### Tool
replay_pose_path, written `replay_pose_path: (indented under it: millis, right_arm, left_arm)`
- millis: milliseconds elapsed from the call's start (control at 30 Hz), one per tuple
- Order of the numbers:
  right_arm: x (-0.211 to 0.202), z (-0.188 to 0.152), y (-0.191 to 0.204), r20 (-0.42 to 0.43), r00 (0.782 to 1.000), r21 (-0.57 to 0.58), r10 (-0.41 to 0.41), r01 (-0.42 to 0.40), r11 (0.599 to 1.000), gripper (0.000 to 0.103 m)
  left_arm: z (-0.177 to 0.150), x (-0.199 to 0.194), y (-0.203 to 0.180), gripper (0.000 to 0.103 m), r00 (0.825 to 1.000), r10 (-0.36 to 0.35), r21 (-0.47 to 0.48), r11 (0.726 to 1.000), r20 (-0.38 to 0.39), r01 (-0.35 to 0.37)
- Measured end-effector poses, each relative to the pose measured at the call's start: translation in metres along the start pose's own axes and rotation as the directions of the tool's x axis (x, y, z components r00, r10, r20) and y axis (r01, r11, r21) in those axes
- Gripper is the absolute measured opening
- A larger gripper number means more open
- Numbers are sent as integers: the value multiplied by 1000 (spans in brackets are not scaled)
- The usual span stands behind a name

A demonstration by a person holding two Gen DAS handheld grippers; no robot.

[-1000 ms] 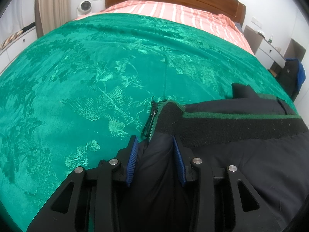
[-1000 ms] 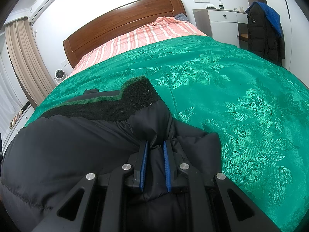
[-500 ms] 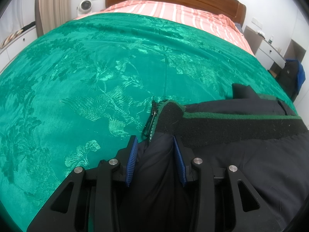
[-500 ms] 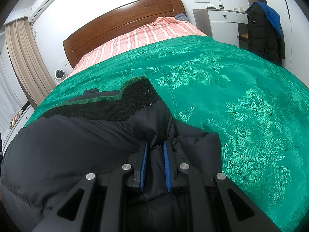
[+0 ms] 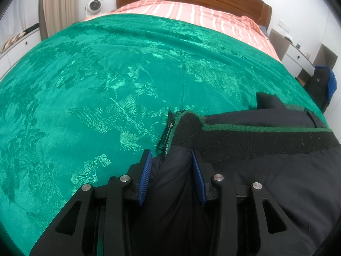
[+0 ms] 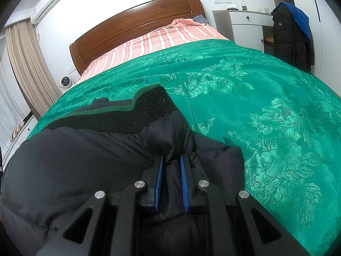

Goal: Fold large clothes

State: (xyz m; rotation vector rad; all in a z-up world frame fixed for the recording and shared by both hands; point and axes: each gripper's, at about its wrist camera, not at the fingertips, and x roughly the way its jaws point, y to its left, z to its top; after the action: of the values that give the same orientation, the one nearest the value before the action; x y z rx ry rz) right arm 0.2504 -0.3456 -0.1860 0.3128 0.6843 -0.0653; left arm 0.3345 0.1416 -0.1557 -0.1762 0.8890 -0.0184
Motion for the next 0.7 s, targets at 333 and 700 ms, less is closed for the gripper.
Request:
replay_pose_path:
  millis: [333, 700]
  right_arm:
    - [0, 0, 0, -1, 1000, 0, 0, 0, 1000, 14]
    - [-73, 18, -15, 115, 983, 38, -144, 141, 989, 103]
  left_arm:
    - [0, 0, 0, 41, 1000, 3, -1, 1000, 0, -3]
    - [18, -80, -2, 81, 992, 110, 4, 994, 64, -111]
